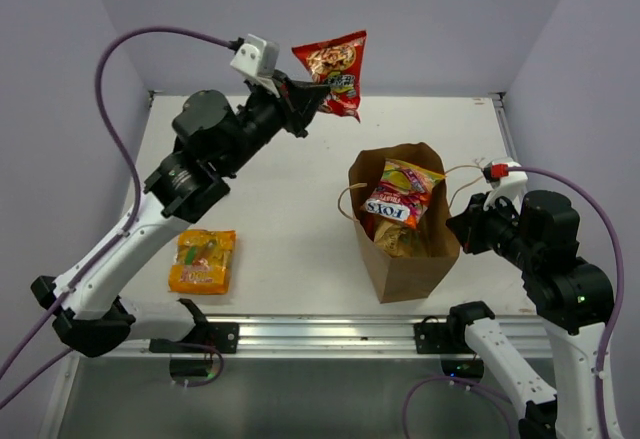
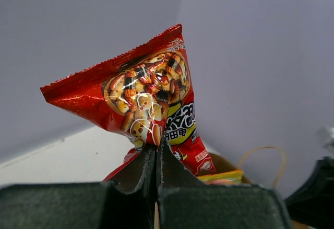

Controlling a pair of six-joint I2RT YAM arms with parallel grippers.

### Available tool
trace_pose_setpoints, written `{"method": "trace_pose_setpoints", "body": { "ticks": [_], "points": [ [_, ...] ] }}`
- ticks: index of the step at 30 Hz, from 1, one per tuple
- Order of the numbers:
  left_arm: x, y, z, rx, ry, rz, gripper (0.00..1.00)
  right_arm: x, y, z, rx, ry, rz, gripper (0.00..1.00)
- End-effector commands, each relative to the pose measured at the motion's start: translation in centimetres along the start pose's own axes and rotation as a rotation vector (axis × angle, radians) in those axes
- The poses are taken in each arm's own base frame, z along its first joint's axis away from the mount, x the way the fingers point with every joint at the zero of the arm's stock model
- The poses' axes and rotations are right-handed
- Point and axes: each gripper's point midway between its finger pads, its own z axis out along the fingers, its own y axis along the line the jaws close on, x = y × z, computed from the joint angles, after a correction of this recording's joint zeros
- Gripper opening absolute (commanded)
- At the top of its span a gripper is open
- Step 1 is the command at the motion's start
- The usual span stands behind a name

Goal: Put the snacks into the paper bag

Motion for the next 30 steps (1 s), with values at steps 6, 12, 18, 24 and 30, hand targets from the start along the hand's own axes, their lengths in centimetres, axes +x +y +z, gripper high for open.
{"method": "trace_pose_setpoints", "body": {
  "ticks": [6, 12, 18, 24, 30],
  "points": [
    [1.1, -8.9, -2.9, 0.26, 0.093, -0.029, 0.0, -1.2, 0.4, -0.6, -0.014, -0.032, -0.023, 0.0],
    [7.3, -14.6, -3.5, 0.478, 0.19, -0.011, 0.0, -1.1, 0.4, -0.5, -0.016, -0.027, -0.022, 0.0],
    [9.9, -19.0, -3.0, 0.553, 0.24, 0.02, 0.0, -1.1, 0.4, -0.9, -0.012, -0.031, -0.023, 0.0],
    [17.8, -16.2, -3.3, 0.409, 0.429, -0.015, 0.0, -1.1, 0.4, -1.0, -0.009, -0.034, -0.025, 0.0],
    [24.8, -12.5, -5.1, 0.27, 0.611, 0.016, 0.0, -1.2, 0.5, -1.0, -0.016, -0.033, -0.026, 0.0]
  ]
}}
